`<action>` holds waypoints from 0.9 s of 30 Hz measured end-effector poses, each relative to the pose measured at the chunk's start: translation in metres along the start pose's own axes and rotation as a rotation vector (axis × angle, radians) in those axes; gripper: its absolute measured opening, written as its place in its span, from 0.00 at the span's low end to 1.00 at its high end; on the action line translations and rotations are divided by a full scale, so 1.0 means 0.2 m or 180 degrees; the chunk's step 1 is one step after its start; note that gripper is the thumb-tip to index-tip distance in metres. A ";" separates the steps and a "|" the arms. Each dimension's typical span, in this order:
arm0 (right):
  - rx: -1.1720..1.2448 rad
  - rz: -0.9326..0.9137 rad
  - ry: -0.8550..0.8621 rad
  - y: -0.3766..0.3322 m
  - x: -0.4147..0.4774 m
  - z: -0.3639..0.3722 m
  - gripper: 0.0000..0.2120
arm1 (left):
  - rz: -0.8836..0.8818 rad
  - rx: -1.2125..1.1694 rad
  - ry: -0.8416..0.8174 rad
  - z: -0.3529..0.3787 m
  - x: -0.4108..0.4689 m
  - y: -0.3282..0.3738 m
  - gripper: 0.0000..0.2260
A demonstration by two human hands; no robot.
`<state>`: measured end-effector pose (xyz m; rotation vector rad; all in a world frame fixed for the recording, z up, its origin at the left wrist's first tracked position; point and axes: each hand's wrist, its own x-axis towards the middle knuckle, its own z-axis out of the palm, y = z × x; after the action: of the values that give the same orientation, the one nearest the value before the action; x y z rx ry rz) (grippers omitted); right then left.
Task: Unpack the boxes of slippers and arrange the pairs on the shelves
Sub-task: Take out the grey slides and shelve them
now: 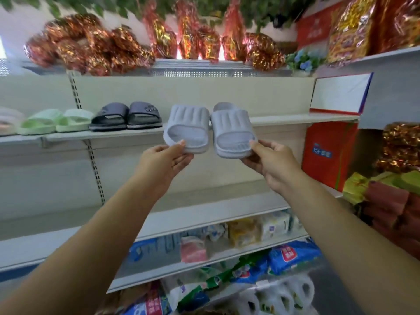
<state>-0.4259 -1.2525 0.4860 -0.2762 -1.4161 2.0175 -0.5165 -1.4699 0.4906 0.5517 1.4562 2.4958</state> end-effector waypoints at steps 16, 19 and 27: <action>-0.0771 -0.0126 -0.0939 -0.01 0.71 0.17 0.16 | 0.1579 0.3896 0.1396 0.04 0.62 -0.01 0.21; -0.1870 -0.0603 -0.0855 -0.03 0.86 0.17 0.19 | 0.2146 0.4647 0.1190 0.05 0.70 -0.02 0.16; -0.3437 -0.1723 -0.1118 -0.03 1.16 0.23 0.27 | 0.1781 0.5594 0.1068 0.06 0.95 -0.06 0.17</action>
<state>-0.6258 -1.1447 0.5533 0.0368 -2.3845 0.7496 -0.6838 -1.3873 0.5265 0.7559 3.7225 0.7390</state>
